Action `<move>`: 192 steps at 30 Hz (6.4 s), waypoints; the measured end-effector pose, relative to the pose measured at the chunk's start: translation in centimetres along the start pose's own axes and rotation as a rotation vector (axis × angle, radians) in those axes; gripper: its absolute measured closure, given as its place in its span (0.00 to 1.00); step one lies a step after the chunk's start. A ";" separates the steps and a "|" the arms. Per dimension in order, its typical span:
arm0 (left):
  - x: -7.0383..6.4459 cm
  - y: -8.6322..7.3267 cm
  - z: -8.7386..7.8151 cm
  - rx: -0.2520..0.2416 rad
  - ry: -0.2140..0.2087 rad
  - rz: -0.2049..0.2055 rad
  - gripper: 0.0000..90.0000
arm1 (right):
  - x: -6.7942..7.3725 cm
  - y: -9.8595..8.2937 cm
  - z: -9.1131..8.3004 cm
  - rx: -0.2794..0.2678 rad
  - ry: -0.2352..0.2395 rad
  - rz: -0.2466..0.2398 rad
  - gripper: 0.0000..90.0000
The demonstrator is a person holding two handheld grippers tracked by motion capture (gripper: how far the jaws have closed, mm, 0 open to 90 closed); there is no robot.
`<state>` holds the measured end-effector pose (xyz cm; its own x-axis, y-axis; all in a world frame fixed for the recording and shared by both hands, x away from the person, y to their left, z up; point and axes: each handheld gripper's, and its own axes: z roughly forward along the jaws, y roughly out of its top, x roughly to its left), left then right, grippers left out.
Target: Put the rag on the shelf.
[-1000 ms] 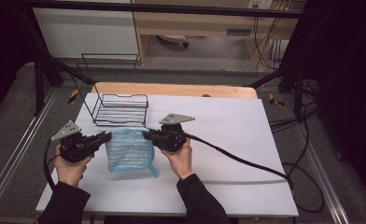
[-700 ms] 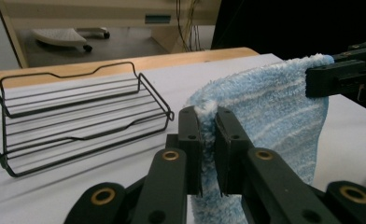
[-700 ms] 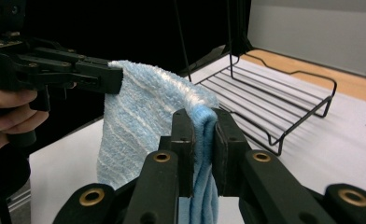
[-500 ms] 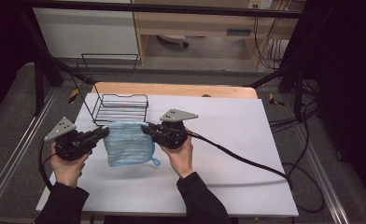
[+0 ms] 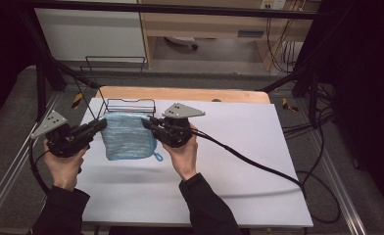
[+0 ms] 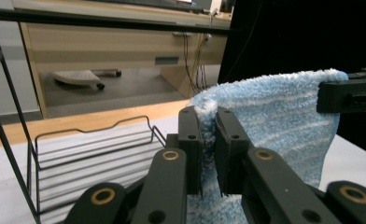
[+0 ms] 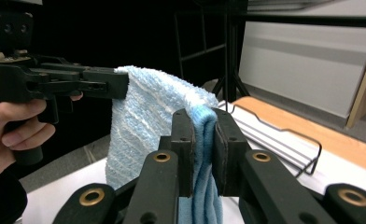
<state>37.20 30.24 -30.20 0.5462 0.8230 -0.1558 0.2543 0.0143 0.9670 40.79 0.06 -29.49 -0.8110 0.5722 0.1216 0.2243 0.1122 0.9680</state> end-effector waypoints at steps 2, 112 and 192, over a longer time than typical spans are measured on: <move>0.1 0.2 0.0 -0.008 0.000 -0.003 0.91 | 0.1 0.5 0.1 -0.008 -0.006 -0.006 0.90; 7.8 18.8 4.2 -0.327 0.091 -0.026 0.91 | -2.9 19.7 8.3 -0.264 -0.153 -0.180 0.90; 9.5 8.5 3.6 -0.064 -0.005 0.032 0.89 | -3.4 10.6 9.2 0.004 -0.071 -0.200 0.89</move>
<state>47.41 36.15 -24.15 0.5570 0.8210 -0.1256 0.1853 0.0246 0.9824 50.85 6.76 -21.69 -0.7994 0.5943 -0.0887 0.0652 0.2325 0.9704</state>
